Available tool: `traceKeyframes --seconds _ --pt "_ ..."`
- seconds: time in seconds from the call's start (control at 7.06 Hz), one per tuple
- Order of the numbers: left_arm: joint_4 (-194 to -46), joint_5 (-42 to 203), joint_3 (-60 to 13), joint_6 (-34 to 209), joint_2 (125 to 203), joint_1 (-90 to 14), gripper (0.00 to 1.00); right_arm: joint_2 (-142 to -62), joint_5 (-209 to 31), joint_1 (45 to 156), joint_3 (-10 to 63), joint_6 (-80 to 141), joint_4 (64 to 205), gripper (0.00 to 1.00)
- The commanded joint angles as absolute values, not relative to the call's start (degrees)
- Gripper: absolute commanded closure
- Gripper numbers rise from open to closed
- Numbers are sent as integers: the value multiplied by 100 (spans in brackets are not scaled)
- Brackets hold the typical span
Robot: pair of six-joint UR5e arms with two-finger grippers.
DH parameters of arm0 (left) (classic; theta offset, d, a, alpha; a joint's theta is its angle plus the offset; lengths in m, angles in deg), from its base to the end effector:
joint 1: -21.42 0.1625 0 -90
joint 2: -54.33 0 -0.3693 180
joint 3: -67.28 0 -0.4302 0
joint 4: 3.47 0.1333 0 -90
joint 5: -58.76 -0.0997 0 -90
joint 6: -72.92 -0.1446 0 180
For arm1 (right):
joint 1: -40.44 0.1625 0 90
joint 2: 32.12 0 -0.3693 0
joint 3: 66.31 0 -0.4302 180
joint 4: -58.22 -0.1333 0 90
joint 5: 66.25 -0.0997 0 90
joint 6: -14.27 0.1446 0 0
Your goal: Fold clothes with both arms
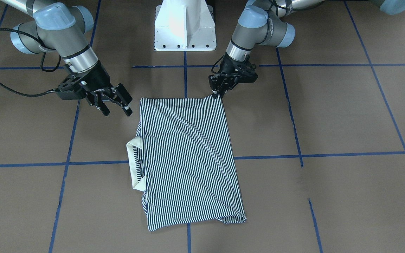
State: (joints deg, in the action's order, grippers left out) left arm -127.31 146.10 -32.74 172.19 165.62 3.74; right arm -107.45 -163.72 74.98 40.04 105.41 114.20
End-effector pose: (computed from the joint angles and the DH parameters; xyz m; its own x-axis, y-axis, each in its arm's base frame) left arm 0.6002 -0.3383 0.2533 0.3398 -0.2772 -0.8987 0.4035 0.9061 -0.1269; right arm -0.4575 -0.4539 0.2682 0.3383 0.2568 0.9053 -0.4719 0.8786 -0.0729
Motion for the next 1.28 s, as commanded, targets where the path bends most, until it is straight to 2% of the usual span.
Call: traceKeyframes --seconds 0.0,0.28,0.57,0.85,1.13 --pt "-12731 14603 -3274 17189 16569 393 100 -10745 -16355 7480 3995 10542 11420 0" --pt "-12731 14612 -3283 17162 16587 393 100 -10640 -15891 7105 4004 11116 11577 4" --pt "-12731 14612 -3336 17162 16595 385 100 -10053 -15801 6787 4022 11620 12810 10" --pt "-12740 14629 -3336 17162 16604 393 100 -9463 -15809 6489 3943 11623 14236 8" --pt "-12740 14629 -3336 17162 16657 393 100 -9199 -15801 6329 3751 11710 14872 8"
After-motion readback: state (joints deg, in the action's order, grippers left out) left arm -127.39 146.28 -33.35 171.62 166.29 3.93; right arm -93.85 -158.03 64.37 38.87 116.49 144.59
